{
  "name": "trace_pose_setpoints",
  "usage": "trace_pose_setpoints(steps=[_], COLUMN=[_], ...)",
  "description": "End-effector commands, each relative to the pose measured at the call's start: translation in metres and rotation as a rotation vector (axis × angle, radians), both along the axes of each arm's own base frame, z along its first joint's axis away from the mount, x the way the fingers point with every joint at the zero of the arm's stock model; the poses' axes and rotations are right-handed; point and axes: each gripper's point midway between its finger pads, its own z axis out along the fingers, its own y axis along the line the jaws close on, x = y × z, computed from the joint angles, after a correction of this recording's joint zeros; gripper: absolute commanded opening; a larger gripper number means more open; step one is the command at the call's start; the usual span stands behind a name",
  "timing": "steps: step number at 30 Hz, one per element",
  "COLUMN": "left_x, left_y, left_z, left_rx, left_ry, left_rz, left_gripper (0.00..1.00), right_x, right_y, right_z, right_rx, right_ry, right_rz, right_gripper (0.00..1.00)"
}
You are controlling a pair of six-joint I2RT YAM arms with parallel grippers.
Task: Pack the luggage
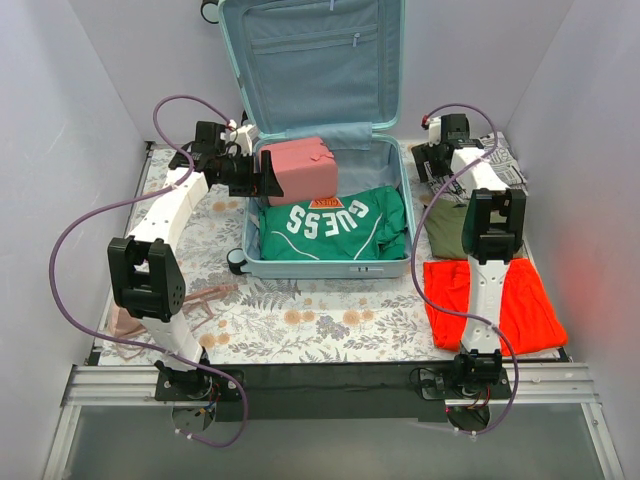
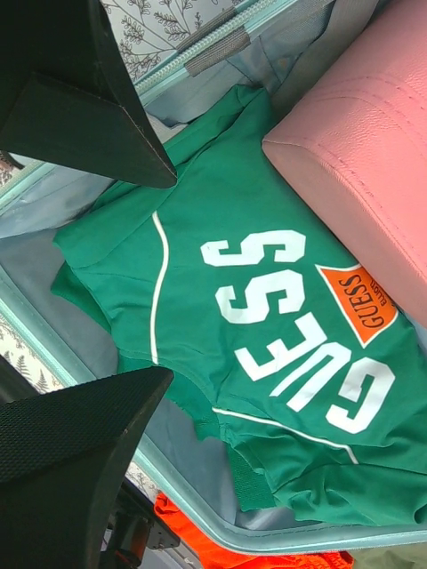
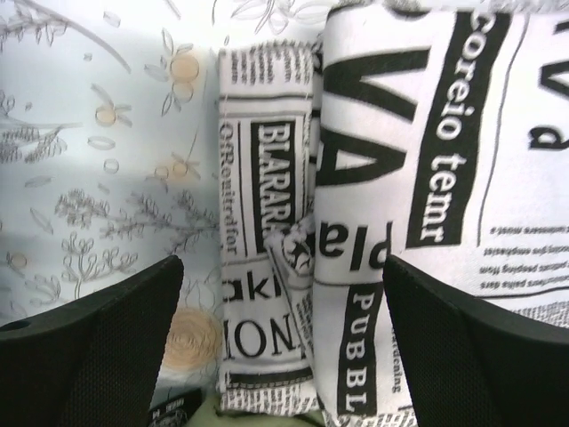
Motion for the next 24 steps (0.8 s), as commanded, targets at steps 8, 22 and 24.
trace_pose_setpoints(steps=[8,22,24], left_x=[0.006,0.013,0.011], left_y=[0.000,0.003,0.004], left_z=[0.016,0.022,0.021], left_rx=[-0.008,0.003,0.006], left_ry=[-0.030,-0.035,-0.036], left_rz=[-0.003,0.017,0.025], left_gripper=[0.81,0.81,0.81], right_x=[0.015,0.021,0.030], right_y=[-0.020,-0.029,-0.024], right_z=[-0.025,-0.022,0.015], right_rx=[-0.097,0.036,0.113], right_ry=[0.005,0.039,-0.036], right_rz=[-0.051,-0.044,-0.009], right_gripper=[0.98,0.01,0.01])
